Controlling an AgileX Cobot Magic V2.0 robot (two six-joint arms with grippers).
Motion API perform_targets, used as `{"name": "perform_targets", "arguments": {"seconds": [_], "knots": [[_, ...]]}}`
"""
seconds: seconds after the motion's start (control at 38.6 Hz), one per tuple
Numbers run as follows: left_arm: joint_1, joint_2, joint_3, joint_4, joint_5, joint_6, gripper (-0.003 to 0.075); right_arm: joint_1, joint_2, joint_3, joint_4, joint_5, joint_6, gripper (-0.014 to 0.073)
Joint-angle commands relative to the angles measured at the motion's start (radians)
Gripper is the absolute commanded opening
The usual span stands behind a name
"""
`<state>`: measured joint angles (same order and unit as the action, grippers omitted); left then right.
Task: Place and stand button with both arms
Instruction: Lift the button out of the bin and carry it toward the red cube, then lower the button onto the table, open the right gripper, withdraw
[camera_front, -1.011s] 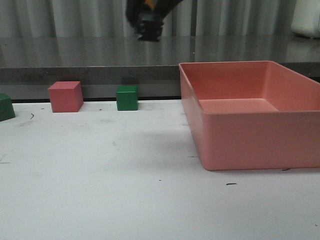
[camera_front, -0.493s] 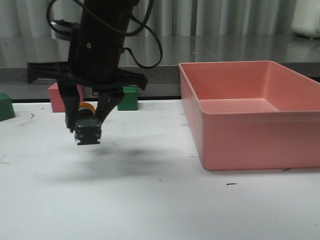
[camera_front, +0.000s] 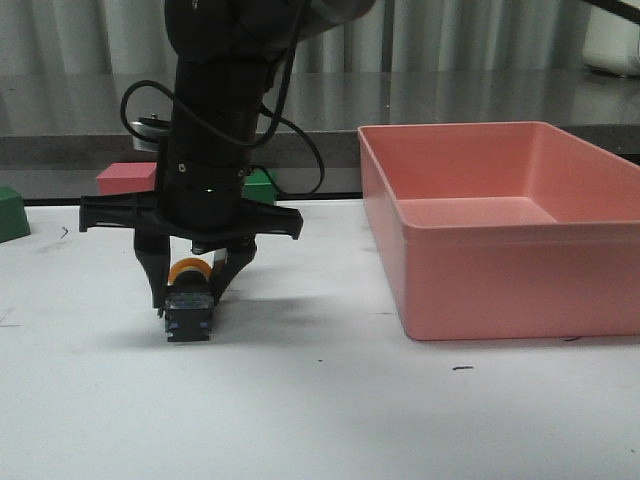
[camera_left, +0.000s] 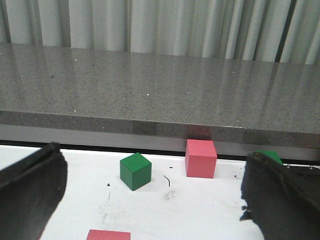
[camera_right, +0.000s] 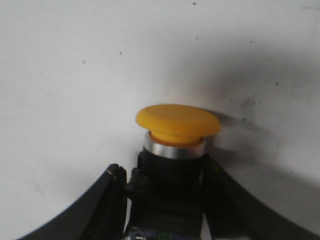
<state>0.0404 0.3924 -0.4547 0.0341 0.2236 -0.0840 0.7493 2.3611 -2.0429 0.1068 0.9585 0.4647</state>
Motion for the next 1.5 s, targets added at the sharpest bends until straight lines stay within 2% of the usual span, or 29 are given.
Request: {"name": "perform_targets", "arguments": {"seconds": [0.0,0.23,0.49,0.57,0.65,0.78,0.91,1.06,1.19,1.48], "knots": [[0.0,0.014,-0.037,-0.001,-0.085,-0.008,0.068,-0.006,-0.053,-0.029,-0.002,-0.013,0.001,0.0267],[0.0,0.014,-0.037,-0.001,-0.082,-0.008,0.068,-0.006,-0.09,-0.063,-0.002,-0.004,0.001,0.0457],[0.0,0.014,-0.037,-0.001,-0.082,-0.008,0.068,-0.006,-0.173,-0.152,-0.004,0.106,-0.011,0.0462],[0.0,0.014,-0.037,-0.001,-0.082,-0.008,0.068,-0.006,-0.192,-0.17,-0.004,0.122,-0.026,0.0416],[0.0,0.014,-0.037,-0.001,-0.082,-0.008,0.068,-0.006,-0.203,-0.177,-0.004,0.127,-0.026,0.0323],[0.0,0.014,-0.037,-0.001,-0.082,-0.008,0.068,-0.007,-0.215,-0.177,-0.007,0.138,-0.027,0.0099],[0.0,0.014,-0.037,-0.001,-0.082,-0.008,0.068,-0.007,-0.23,-0.177,-0.025,0.166,-0.027,-0.0067],[0.0,0.014,-0.037,-0.001,-0.082,-0.008,0.068,-0.01,-0.286,-0.177,-0.068,0.251,-0.035,-0.0062],[0.0,0.014,-0.037,-0.001,-0.082,-0.008,0.068,-0.034,-0.361,-0.177,-0.107,0.386,-0.119,-0.0062],[0.0,0.014,-0.037,-0.001,-0.082,-0.008,0.068,-0.227,-0.595,-0.027,-0.107,0.385,-0.196,-0.0063]]}}
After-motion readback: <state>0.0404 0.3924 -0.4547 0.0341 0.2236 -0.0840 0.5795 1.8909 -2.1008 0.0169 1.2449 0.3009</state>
